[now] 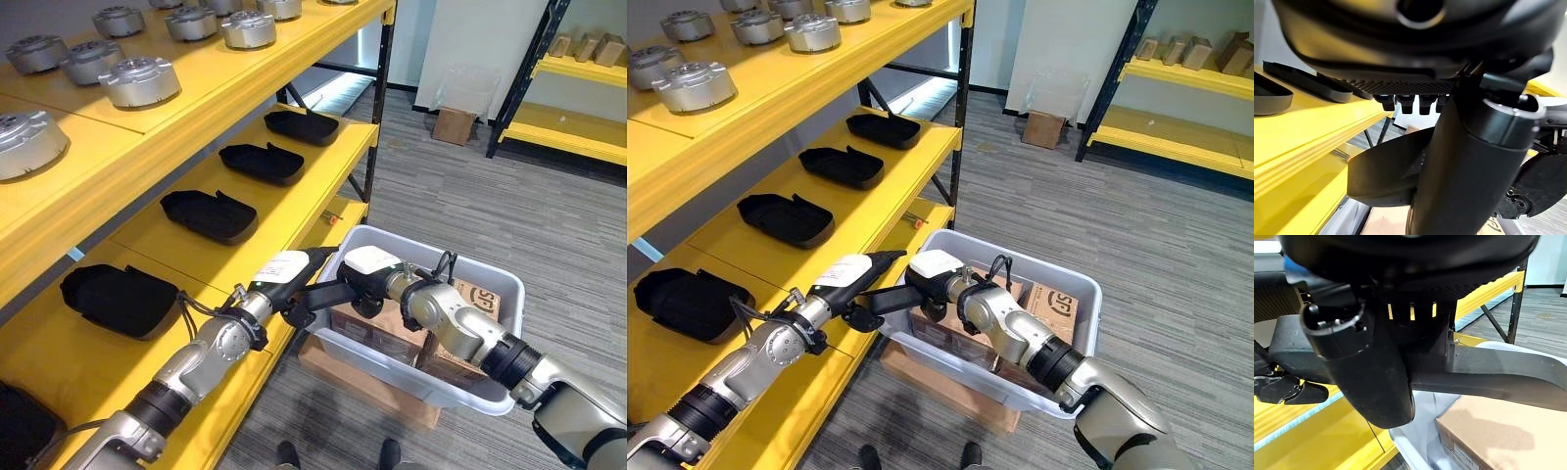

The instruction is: Move parts from the plastic box to the shelf.

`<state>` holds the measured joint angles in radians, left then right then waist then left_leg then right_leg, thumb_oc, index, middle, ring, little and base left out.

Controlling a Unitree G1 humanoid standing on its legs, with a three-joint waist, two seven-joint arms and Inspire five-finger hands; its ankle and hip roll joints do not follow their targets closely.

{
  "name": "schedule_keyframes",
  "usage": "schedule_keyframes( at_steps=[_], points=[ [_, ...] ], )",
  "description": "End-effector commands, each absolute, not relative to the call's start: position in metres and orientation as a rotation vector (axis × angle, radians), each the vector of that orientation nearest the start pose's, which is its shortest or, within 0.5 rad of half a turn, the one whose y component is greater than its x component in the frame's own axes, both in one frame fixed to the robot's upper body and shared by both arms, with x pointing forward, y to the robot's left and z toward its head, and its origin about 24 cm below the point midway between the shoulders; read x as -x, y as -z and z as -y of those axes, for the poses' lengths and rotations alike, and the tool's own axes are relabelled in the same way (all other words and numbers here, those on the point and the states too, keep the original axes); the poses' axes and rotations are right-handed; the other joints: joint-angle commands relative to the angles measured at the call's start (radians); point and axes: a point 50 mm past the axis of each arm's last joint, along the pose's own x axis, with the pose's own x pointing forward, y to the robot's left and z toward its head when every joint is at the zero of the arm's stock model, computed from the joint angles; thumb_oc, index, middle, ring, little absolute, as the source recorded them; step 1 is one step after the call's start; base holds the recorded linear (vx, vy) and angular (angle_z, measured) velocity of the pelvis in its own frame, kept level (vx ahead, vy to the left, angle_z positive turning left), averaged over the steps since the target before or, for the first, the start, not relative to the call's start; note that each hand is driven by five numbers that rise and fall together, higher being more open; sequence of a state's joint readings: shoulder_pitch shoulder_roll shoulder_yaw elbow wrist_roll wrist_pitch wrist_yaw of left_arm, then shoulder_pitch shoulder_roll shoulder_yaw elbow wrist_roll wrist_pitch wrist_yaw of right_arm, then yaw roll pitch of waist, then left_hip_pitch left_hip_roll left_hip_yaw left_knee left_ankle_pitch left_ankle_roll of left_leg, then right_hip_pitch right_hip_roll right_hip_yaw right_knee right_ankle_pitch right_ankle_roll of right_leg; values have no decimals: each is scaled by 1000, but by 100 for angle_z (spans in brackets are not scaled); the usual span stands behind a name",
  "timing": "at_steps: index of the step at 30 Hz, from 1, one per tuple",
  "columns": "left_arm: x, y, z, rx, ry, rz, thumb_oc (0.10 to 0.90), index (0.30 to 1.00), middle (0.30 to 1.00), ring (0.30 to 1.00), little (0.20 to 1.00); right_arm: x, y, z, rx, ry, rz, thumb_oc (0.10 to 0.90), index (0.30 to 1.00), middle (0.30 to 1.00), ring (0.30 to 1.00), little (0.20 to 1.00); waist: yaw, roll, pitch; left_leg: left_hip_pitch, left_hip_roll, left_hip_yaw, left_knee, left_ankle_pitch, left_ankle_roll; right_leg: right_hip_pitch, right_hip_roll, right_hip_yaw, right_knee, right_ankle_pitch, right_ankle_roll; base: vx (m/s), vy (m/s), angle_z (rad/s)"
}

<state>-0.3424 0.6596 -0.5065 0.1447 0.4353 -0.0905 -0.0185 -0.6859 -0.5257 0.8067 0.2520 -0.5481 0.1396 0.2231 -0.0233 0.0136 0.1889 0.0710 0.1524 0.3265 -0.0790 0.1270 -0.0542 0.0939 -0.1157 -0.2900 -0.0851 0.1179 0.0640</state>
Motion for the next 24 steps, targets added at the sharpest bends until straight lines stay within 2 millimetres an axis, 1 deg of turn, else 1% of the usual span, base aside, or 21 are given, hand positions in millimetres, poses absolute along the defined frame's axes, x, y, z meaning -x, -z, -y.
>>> schedule_keyframes(
  at_steps=[1,3,8,16,24],
  points=[
    [-318,-143,-147,-1196,409,484,900,1000,1000,1000,1000,-342,-162,47,1462,-600,453,400,300,300,300,300,24,-23,-53,72,49,-46,-8,-80,-54,19,-67,55,65,-100,73,0,0,0],
    [-318,-144,-146,-1200,410,481,900,1000,1000,1000,1000,-342,-162,46,1462,-600,451,400,300,300,300,300,24,-22,-55,71,49,-47,-8,-80,-54,18,-66,55,66,-101,72,0,0,0],
    [-319,-145,-151,-1218,411,477,900,1000,1000,1000,1000,-343,-165,45,1465,-594,453,400,300,300,300,300,25,-21,-52,72,51,-45,-8,-76,-56,16,-66,57,70,-102,70,0,0,0],
    [-323,-150,-148,-1261,424,484,900,1000,1000,1000,1000,-344,-168,44,1466,-590,457,400,300,300,300,300,20,-21,-53,71,51,-43,-8,-74,-58,13,-65,60,72,-101,70,0,0,0],
    [-326,-143,-151,-1264,433,423,900,1000,1000,1000,1000,-345,-169,42,1462,-591,460,400,300,300,300,300,16,-19,-51,74,52,-41,-8,-73,-58,11,-64,64,72,-101,69,0,0,0]
  ],
)
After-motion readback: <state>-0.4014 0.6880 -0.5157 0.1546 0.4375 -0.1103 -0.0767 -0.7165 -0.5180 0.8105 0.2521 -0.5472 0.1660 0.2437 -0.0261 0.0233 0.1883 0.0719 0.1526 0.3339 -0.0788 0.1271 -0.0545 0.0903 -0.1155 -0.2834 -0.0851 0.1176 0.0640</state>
